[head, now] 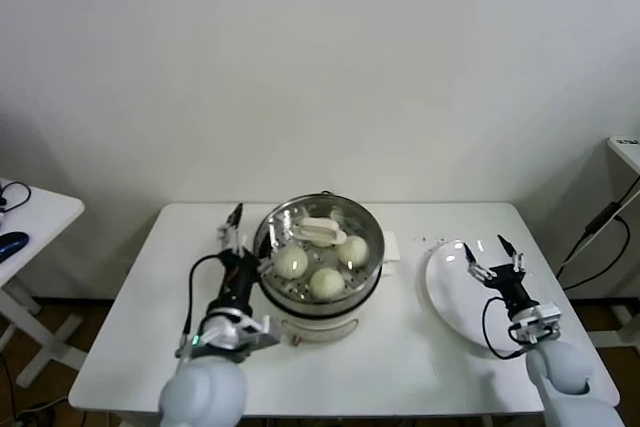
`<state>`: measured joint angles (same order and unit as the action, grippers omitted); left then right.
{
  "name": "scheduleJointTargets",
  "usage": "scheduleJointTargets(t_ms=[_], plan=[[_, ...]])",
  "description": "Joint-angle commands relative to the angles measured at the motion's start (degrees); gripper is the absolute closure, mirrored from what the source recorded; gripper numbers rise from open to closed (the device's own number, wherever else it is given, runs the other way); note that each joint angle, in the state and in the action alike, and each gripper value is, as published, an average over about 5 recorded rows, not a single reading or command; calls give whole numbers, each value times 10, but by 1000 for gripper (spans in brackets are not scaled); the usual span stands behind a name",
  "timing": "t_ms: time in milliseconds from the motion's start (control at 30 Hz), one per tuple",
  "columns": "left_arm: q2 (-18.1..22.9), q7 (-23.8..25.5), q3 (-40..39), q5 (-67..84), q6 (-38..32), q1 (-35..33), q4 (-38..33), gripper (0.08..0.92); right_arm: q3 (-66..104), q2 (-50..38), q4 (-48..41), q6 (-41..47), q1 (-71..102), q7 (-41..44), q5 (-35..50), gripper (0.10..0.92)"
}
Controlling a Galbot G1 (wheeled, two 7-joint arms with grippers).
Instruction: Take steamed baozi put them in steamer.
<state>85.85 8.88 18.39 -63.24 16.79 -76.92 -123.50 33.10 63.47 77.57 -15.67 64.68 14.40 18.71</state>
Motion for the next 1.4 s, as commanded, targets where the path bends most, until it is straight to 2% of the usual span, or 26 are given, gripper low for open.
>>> scheduleJointTargets(t_ms=[33,200,367,700,900,1400], plan=[[-2,-170,172,469,-175,-68,35,177,-26,-32,77,13,41,-26,44,203],[13,-149,229,575,-231,-94,81,177,-29,-36,108,12,68,-28,65,203],[23,-141,254,592,-275,-107,117,177,-34,-35,135,16,91,-28,72,203],[30,-136,263,614,-283,-125,142,177,-48,-47,146,3,122,-42,80,203],[29,-117,268,612,-278,-139,135,177,-52,-41,147,-8,126,-44,81,203],[30,-107,276,614,-268,-145,121,177,-51,-35,159,-6,134,-50,74,203]])
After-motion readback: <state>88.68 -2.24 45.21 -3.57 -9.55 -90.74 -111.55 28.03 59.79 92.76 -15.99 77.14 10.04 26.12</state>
